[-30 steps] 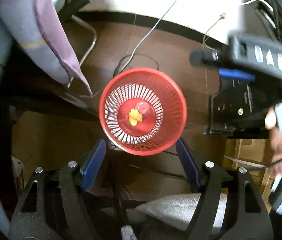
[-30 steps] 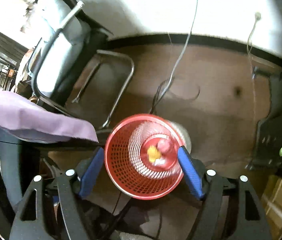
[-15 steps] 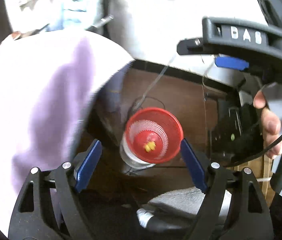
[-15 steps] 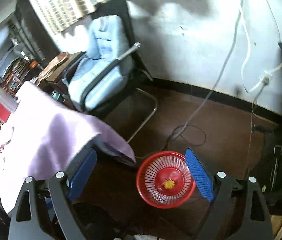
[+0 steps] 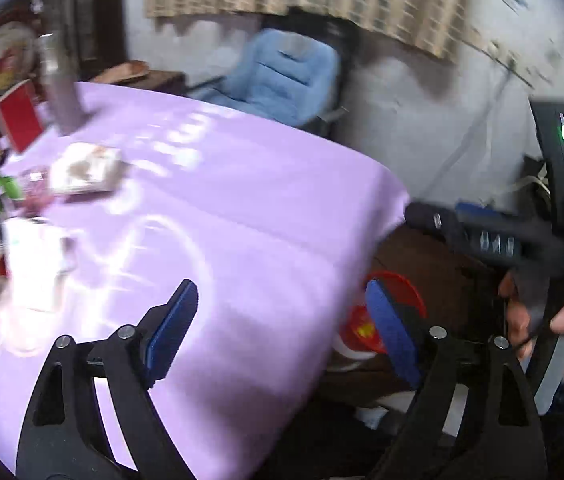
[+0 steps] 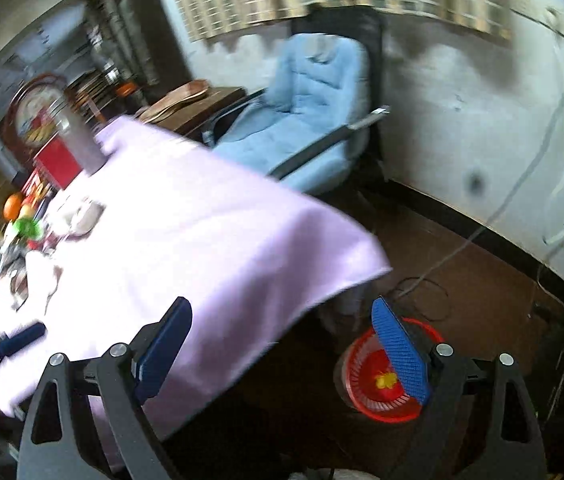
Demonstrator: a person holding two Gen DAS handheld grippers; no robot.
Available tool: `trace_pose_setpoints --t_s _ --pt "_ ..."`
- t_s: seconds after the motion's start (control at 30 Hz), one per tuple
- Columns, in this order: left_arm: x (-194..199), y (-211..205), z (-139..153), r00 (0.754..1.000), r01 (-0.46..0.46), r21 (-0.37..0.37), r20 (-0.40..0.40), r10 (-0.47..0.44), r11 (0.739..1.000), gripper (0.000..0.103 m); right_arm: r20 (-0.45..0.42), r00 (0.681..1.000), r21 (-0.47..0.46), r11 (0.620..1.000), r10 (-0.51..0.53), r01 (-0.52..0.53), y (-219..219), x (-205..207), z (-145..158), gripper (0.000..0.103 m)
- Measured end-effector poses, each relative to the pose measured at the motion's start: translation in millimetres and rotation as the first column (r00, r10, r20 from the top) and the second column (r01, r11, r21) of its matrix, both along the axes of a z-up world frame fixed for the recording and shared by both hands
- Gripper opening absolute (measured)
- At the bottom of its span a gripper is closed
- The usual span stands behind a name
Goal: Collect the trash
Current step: 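Move both tools back over the table toward the tissue and wrappers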
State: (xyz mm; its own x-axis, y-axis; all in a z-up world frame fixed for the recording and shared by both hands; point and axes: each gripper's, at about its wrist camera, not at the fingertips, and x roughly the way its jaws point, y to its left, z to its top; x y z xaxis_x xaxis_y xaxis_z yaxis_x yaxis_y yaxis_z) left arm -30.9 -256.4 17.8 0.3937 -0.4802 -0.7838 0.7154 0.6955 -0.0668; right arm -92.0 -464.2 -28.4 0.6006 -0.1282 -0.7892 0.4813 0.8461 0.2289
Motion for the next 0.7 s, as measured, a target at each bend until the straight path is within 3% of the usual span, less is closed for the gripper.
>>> trace_pose_setpoints --t_s 0.27,0.47,0.53,0.6,0.7 --pt "39 57 3 0.987 -0.159 0.020 -0.010 0.159 0.987 0.086 0.003 0.991 -0.010 0.991 0.132 -0.132 58 39 13 0.090" --pt "80 105 6 0.961 -0.278 0.016 -0.009 0.278 0.961 0.089 0.014 0.977 -0.005 0.977 0.212 -0.211 94 70 19 0.091" --pt "94 119 1 0.945 -0.326 0.019 -0.010 0.326 0.945 0.089 0.005 0.972 -0.009 0.972 0.236 -0.236 106 84 19 0.091" --pt "110 132 -8 0.914 -0.404 0.045 -0.028 0.405 0.914 0.089 0.007 0.964 -0.011 0.964 0.265 -0.265 115 97 20 0.091" --pt "125 150 -22 0.884 -0.446 0.035 -0.138 0.446 0.894 0.090 0.025 0.952 0.004 0.952 0.306 -0.306 129 116 21 0.093"
